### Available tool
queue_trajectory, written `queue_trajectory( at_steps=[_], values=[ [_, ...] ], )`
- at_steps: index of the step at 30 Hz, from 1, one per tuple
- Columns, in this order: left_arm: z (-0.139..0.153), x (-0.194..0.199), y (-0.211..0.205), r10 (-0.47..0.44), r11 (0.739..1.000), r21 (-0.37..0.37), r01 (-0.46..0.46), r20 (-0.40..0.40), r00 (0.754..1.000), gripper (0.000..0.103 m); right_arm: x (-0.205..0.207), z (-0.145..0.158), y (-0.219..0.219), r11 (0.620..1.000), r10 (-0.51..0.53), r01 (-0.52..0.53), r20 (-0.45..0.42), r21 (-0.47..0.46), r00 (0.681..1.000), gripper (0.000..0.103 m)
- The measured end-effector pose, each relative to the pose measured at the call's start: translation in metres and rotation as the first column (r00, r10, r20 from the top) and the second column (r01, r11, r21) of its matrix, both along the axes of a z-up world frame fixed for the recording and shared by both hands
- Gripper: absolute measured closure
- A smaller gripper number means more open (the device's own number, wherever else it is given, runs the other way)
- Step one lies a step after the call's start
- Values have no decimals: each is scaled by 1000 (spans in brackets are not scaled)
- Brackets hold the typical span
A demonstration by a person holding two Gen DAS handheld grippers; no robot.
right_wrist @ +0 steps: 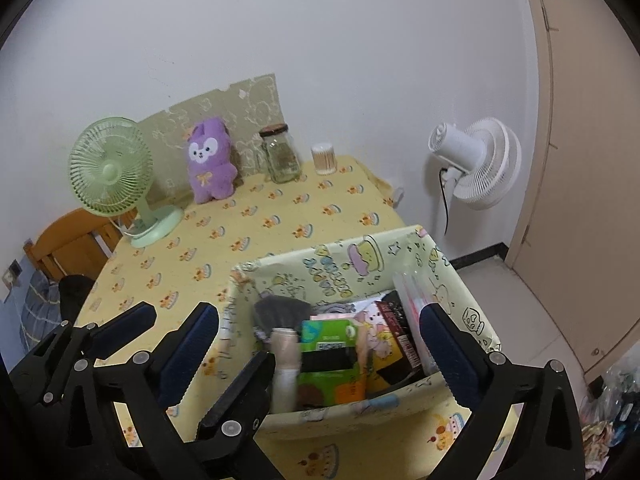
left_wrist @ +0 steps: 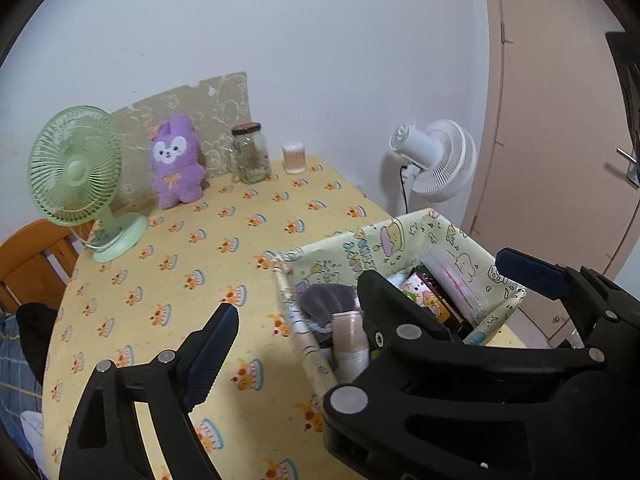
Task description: Organize soft objects
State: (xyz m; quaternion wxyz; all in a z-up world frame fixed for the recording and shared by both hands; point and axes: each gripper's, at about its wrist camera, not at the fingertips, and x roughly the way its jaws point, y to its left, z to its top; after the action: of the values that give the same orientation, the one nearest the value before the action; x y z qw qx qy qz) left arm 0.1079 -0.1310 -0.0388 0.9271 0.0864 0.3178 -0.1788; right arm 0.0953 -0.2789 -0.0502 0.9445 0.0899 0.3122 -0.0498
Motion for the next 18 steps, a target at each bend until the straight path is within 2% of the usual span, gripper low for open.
queue_trajectory(
  at_steps=[11,18],
  values=[
    [26,-26,41,71,997,-35,-68,92,993,5,-25,31,42,998,50,-47,73,-41,996,1],
    [44,-40,73,144,989,-60,-136,150,978,1,-41,51,69,995,87,-80,126,-65,988,1]
  ],
)
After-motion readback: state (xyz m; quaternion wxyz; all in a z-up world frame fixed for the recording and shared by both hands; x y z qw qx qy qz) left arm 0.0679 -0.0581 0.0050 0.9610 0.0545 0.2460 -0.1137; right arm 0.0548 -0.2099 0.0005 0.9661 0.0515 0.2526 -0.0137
